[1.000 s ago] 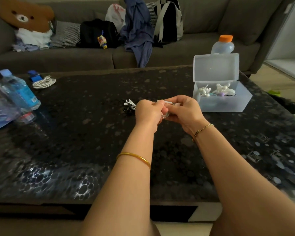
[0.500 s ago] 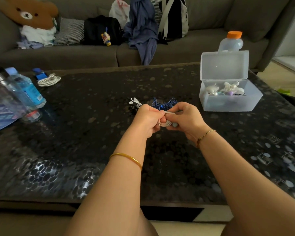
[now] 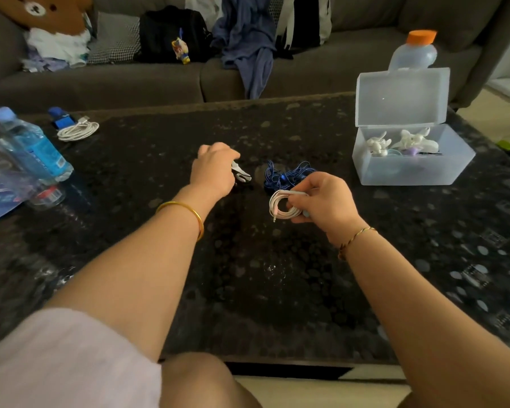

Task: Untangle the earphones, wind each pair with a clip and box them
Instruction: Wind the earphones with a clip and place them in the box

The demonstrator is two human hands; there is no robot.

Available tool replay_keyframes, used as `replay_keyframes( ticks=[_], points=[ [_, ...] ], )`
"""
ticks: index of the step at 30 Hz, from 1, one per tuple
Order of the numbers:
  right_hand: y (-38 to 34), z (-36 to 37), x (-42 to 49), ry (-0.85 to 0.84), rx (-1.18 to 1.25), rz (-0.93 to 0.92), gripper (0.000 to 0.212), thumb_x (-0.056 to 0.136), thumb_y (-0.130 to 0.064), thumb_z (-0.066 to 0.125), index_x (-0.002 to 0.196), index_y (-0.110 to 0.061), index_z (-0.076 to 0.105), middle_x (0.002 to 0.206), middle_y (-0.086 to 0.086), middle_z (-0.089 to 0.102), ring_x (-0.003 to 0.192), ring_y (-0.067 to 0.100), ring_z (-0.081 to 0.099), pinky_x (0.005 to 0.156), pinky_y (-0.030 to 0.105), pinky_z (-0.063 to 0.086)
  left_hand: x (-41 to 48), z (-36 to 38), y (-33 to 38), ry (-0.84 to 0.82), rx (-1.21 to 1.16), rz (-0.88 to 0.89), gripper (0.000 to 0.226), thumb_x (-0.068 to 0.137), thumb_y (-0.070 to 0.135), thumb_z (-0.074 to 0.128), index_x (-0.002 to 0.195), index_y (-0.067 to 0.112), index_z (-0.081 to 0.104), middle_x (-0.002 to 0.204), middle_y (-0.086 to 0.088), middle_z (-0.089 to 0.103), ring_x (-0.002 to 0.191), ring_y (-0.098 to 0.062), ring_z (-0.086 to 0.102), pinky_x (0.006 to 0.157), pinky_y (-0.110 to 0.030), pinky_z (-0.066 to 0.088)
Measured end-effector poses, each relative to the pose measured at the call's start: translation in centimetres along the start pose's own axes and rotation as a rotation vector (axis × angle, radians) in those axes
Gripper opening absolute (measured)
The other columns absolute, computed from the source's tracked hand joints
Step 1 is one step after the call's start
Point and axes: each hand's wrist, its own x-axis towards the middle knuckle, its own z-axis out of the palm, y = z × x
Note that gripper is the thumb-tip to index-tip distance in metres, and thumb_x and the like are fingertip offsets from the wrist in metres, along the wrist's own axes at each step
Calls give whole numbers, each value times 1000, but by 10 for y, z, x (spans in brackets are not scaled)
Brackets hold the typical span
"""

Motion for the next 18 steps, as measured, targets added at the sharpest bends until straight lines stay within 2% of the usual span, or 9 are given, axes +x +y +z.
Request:
replay_keyframes(
  ticks=[3, 7, 10, 15, 18],
  points=[
    [0, -2, 2, -9, -15, -2, 9, 86, -5, 64, 84, -12, 59, 91, 9, 68, 72, 14, 70, 55, 20, 56, 6, 9, -3, -98, 129, 38, 42, 93, 6, 55, 131, 24, 55, 137, -2, 48, 128, -27, 38, 101, -41, 35],
    [-1, -4, 2, -6, -5, -19, 12, 85, -4, 65, 81, -13, 59, 90, 10, 69, 72, 16, 71, 56, 21, 57, 5, 16, -6, -9, 211, 57, 37, 91, 12, 60, 126, 25, 58, 128, -3, 55, 123, -26, 43, 97, -41, 35],
    [-2, -2, 0, -12, -8, -27, 12, 85, -4, 65, 81, -13, 59, 91, 10, 69, 74, 16, 71, 58, 23, 58, 4, 13, -7, 23, 180, 63, 31, 88, 13, 65, 117, 24, 60, 121, -3, 57, 119, -26, 46, 98, -42, 35],
    [-5, 0, -4, -17, -6, -19, 12, 86, -4, 64, 81, -13, 58, 90, 10, 68, 73, 15, 70, 57, 23, 58, -2, -2, -6, -59, 129, 56, 24, 85, 18, 70, 104, 24, 58, 112, 0, 60, 113, -23, 50, 98, -43, 35],
    [-9, -3, -7, 24, 67, -25, 12, 86, -2, 64, 80, -11, 59, 87, 11, 69, 69, 13, 68, 57, 23, 57, -10, -25, 3, -150, -134, -18, 28, 82, 19, 73, 104, 24, 57, 102, 2, 60, 103, -20, 57, 94, -40, 44]
  ],
)
